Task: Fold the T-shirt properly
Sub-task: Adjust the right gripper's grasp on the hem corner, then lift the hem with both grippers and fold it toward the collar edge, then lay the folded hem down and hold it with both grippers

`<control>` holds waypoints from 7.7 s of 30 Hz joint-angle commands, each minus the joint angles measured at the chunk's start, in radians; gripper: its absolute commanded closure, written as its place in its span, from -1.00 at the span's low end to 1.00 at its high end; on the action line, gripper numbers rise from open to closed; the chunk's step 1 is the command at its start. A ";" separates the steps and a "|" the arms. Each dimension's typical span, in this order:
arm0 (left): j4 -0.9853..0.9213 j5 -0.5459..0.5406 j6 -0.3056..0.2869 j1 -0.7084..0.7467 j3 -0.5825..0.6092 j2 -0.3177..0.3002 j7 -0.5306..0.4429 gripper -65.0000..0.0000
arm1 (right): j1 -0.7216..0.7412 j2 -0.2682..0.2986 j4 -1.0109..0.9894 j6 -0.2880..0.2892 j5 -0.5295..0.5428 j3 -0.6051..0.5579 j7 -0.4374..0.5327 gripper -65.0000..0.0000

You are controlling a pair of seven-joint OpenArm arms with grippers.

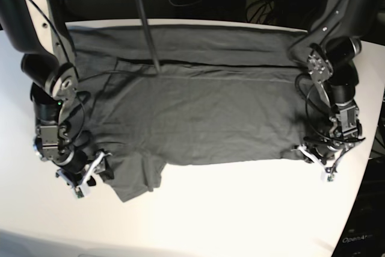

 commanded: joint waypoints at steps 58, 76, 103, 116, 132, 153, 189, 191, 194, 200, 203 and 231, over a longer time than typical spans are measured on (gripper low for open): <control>0.125 0.029 -0.011 0.070 0.003 0.034 0.075 0.92 | 0.024 0.001 -0.094 0.002 0.013 -0.119 -0.240 0.59; 0.134 0.027 -0.012 0.070 0.003 0.034 0.075 0.92 | -0.025 0.019 0.053 0.002 0.012 -0.117 -0.239 0.97; 0.564 0.026 -0.023 0.205 0.006 0.126 0.167 0.92 | -0.347 -0.068 0.596 0.002 0.015 -0.115 -0.078 0.98; 0.765 0.027 -0.135 0.245 0.003 0.166 0.296 0.92 | -0.537 -0.104 0.972 0.002 0.013 -0.149 -0.073 0.98; 1.101 0.026 -0.153 0.395 -0.066 0.190 0.416 0.92 | -0.837 -0.114 1.351 0.002 0.015 -0.145 -0.073 0.98; 1.248 0.026 -0.153 0.515 -0.114 0.192 0.431 0.92 | -1.079 -0.188 1.561 0.002 0.016 -0.046 -0.067 0.98; 1.244 0.027 -0.153 0.513 -0.114 0.193 0.431 0.92 | -0.869 -0.375 1.566 0.002 0.093 -0.037 -0.254 0.37; 1.244 0.027 -0.153 0.513 -0.114 0.193 0.431 0.92 | -0.860 -0.375 1.580 0.002 0.130 -0.039 -0.317 0.37; 1.244 0.027 -0.153 0.513 -0.114 0.193 0.431 0.92 | -0.858 -0.375 1.595 0.002 0.161 -0.043 -0.392 0.37; 1.242 0.027 -0.153 0.509 -0.114 0.199 0.430 0.92 | -0.867 -0.375 1.593 0.002 0.187 -0.068 -0.422 0.37; 1.242 0.027 -0.153 0.507 -0.112 0.199 0.430 0.92 | -0.887 -0.375 1.595 0.002 0.188 -0.109 -0.423 0.38; 1.242 0.032 -0.153 0.507 -0.112 0.198 0.430 0.92 | -0.875 -0.372 1.596 0.002 0.425 -0.201 -0.721 0.36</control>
